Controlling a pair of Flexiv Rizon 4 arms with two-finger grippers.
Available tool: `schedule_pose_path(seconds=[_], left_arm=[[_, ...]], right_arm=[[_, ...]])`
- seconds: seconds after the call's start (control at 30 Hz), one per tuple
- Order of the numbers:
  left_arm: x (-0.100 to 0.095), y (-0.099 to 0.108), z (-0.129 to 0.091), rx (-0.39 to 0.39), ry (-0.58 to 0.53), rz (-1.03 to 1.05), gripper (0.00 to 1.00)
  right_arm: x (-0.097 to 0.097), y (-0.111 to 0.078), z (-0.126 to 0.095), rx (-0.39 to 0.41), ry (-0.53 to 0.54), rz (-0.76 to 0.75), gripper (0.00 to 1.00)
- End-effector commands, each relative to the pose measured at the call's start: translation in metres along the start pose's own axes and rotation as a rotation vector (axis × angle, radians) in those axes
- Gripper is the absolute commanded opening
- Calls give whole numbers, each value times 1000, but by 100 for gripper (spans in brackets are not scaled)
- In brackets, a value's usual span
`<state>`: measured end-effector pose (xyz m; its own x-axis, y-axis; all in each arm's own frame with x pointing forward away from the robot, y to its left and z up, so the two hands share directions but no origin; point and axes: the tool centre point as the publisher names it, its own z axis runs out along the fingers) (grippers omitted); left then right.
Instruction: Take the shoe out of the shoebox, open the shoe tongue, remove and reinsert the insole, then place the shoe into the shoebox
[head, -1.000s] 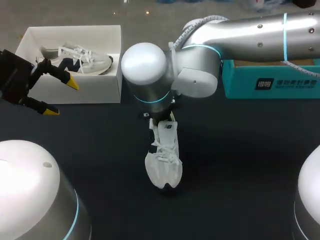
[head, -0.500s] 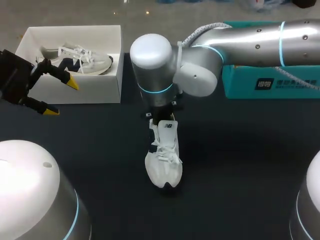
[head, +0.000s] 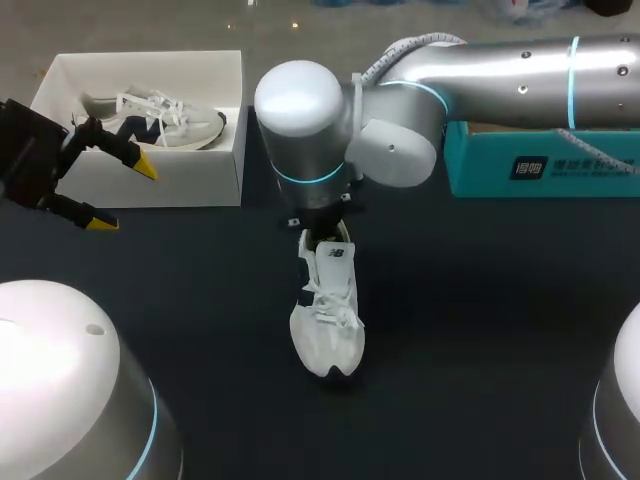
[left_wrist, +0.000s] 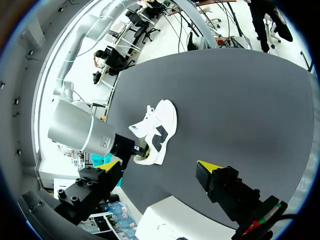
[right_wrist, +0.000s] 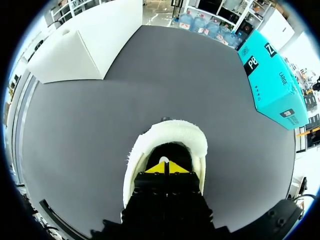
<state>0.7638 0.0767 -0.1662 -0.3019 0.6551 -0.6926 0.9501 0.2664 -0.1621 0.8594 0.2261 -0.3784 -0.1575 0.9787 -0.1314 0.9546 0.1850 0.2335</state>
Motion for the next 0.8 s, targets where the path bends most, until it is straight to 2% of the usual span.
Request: schedule_pose_path(seconds=[0.03,0.4,0.53,0.63,0.8], left_arm=[[0,0,0,-2,4,-1,100],[0,0,0,-2,4,-1,100],[0,0,0,-2,4,-1,100],[0,0,0,-2,4,-1,100],[0,0,0,-2,4,-1,100]], right_arm=[[-3,5,2,38,0,-12,0],[-1,-11,34,136,3,-16,0],[0,-14,36,149,3,-23,0],[-1,-15,27,127,23,-31,0],[-8,-17,-4,58,20,-60,0]])
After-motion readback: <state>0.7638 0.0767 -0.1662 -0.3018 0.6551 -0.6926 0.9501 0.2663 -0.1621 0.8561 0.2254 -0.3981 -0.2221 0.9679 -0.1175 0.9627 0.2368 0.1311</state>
